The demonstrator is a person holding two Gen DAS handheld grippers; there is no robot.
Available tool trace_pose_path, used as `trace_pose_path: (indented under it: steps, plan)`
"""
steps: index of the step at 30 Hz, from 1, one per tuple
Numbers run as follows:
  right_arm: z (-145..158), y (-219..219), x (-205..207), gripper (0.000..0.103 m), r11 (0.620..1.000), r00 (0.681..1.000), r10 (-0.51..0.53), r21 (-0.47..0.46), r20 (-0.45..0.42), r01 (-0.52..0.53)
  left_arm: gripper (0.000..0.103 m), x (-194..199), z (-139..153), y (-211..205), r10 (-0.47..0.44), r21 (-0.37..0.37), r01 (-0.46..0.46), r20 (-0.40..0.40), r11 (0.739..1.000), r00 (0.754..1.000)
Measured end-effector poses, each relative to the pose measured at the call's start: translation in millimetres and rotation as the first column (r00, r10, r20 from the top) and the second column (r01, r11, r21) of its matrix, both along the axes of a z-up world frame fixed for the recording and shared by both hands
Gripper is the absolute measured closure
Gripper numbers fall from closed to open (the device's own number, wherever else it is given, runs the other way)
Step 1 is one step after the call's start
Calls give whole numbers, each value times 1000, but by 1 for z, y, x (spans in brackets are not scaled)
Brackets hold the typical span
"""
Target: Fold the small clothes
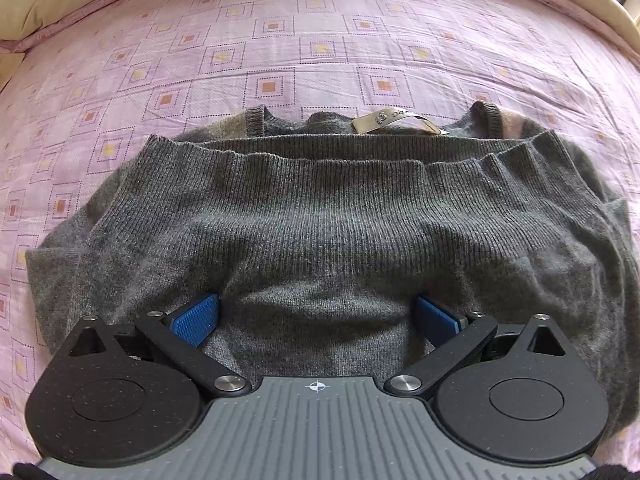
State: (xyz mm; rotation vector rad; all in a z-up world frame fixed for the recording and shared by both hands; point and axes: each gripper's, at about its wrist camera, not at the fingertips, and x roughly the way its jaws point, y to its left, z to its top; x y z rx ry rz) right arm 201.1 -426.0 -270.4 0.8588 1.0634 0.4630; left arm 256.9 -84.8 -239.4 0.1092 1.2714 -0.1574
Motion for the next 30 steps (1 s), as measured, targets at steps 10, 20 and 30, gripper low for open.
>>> trace_pose_path:
  steps: [10, 20, 30]
  plan:
    - [10, 11, -9, 75, 986, 999, -7, -169, -43, 0, 0, 2, 0, -1, -3, 2, 3, -1, 1000, 1000]
    - [52, 30, -10, 76, 953, 998, -20, -303, -51, 4, 3, -20, 37, 14, -29, -47, 30, 28, 998, 999]
    - [72, 56, -3, 76, 900, 993, -77, -435, -92, 29, 1, -54, 7, 26, -146, -42, 144, -27, 989, 989]
